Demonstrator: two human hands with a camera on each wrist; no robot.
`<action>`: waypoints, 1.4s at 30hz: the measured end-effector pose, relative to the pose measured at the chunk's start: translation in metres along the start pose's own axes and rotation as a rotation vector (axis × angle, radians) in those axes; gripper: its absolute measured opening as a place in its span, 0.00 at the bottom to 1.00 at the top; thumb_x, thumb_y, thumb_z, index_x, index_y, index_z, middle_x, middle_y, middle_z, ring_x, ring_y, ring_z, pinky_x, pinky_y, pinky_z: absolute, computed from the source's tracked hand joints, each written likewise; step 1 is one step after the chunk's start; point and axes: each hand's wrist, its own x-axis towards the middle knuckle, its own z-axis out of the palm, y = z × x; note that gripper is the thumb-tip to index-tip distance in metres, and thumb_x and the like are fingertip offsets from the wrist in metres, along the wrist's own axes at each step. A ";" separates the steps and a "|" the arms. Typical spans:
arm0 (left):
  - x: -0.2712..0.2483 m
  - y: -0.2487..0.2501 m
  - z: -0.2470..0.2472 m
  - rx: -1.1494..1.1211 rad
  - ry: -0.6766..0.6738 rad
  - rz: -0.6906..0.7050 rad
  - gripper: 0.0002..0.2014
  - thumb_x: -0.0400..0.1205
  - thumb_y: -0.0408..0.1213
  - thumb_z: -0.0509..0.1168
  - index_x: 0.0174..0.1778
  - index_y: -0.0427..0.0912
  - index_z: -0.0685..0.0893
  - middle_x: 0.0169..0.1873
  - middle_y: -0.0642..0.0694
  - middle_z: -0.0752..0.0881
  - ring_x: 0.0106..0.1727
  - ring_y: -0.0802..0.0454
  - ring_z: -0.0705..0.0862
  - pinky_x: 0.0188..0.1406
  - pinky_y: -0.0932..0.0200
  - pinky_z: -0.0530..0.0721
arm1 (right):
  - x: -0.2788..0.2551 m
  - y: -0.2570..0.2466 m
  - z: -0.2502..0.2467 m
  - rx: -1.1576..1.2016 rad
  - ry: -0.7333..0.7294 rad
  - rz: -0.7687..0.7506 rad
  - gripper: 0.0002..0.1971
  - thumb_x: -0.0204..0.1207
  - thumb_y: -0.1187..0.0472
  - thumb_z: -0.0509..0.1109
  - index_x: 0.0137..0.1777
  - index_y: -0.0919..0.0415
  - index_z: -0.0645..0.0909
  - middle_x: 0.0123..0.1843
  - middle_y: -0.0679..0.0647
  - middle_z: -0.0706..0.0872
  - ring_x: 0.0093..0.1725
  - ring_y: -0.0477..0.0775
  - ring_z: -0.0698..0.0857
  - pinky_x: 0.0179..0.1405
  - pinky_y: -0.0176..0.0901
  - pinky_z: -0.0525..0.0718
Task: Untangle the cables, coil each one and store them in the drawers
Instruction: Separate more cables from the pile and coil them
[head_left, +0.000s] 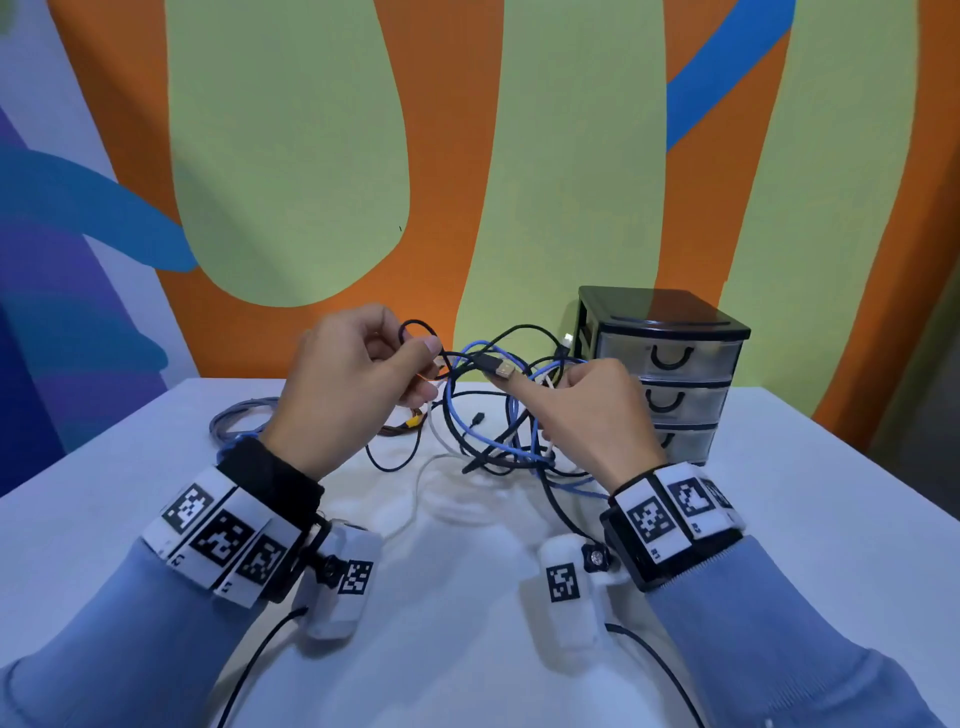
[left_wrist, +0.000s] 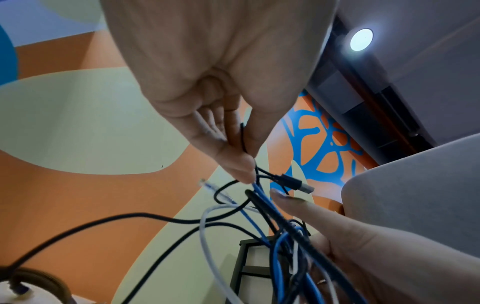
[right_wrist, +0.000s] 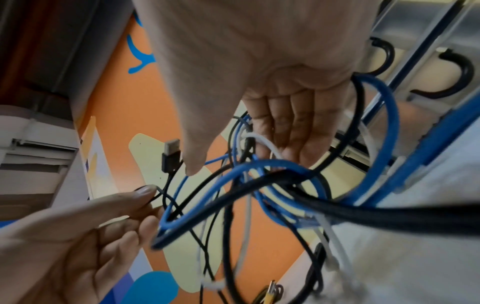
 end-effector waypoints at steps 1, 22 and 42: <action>0.000 0.000 0.000 -0.028 0.000 -0.008 0.11 0.86 0.32 0.75 0.45 0.28 0.82 0.36 0.38 0.94 0.35 0.41 0.94 0.42 0.44 0.94 | -0.001 -0.001 -0.002 -0.051 0.017 -0.012 0.43 0.55 0.13 0.72 0.27 0.56 0.64 0.24 0.63 0.75 0.27 0.57 0.71 0.31 0.47 0.68; -0.009 0.008 0.000 0.235 -0.200 0.173 0.06 0.81 0.34 0.80 0.47 0.52 0.95 0.36 0.42 0.91 0.40 0.35 0.85 0.34 0.58 0.83 | -0.002 -0.001 0.006 0.249 -0.025 0.001 0.38 0.65 0.20 0.73 0.34 0.55 0.63 0.28 0.48 0.62 0.30 0.54 0.62 0.34 0.49 0.63; -0.010 0.029 -0.023 0.118 -0.293 0.003 0.04 0.78 0.30 0.81 0.44 0.43 0.96 0.34 0.41 0.89 0.21 0.50 0.75 0.21 0.63 0.71 | -0.006 -0.011 0.005 0.420 -0.184 0.170 0.31 0.59 0.35 0.71 0.55 0.59 0.81 0.49 0.52 0.82 0.49 0.57 0.82 0.54 0.61 0.82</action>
